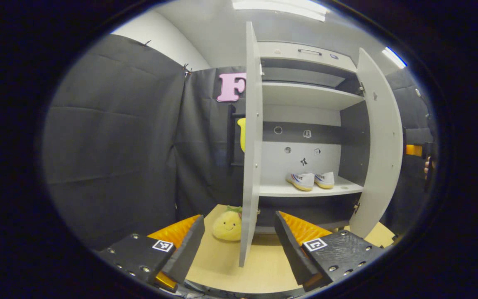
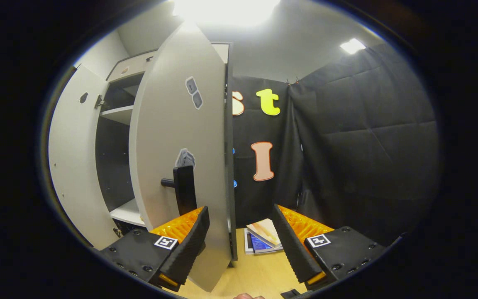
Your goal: Grab one shoe with the right hand and put it into the shoe cabinet, grab the other shoe with the left hand and put it into the shoe cabinet; then close the right door with the right hand and the left door with the left hand.
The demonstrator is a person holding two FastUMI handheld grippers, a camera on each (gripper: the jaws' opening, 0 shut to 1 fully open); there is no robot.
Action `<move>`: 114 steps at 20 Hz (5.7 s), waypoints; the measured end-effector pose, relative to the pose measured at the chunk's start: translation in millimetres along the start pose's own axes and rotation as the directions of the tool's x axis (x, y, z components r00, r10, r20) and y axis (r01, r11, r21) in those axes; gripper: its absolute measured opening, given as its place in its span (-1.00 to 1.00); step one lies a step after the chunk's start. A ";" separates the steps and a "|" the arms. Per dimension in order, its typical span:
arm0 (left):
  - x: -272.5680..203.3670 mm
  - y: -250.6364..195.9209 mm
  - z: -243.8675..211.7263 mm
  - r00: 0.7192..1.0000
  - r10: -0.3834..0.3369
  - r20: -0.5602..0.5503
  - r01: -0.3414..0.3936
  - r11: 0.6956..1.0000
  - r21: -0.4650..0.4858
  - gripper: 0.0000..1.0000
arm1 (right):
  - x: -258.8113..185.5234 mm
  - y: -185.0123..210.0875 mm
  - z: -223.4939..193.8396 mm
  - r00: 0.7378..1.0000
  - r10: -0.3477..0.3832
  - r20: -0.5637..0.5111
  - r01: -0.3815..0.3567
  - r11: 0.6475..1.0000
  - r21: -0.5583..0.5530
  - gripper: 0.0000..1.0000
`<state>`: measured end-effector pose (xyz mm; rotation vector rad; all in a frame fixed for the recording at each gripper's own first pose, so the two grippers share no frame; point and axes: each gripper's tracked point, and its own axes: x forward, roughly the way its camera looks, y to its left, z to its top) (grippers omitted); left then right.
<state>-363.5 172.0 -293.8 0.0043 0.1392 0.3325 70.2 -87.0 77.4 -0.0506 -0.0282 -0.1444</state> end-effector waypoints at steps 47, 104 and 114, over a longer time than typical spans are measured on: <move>128.6 66.1 123.0 0.994 -0.071 0.085 0.066 0.996 0.059 0.90 | -14.4 1.0 -86.9 0.983 -0.026 -0.182 0.036 0.998 0.047 0.96; 17.2 -88.2 79.1 0.982 -0.166 0.088 0.170 0.984 -0.046 0.87 | -23.1 27.0 -107.1 0.957 0.231 -0.174 -0.224 0.973 0.063 0.93; 5.1 -71.4 73.1 0.975 -0.218 0.049 0.217 0.976 0.016 0.93 | -43.9 64.6 -94.7 0.922 0.321 -0.215 -0.325 0.946 0.020 0.94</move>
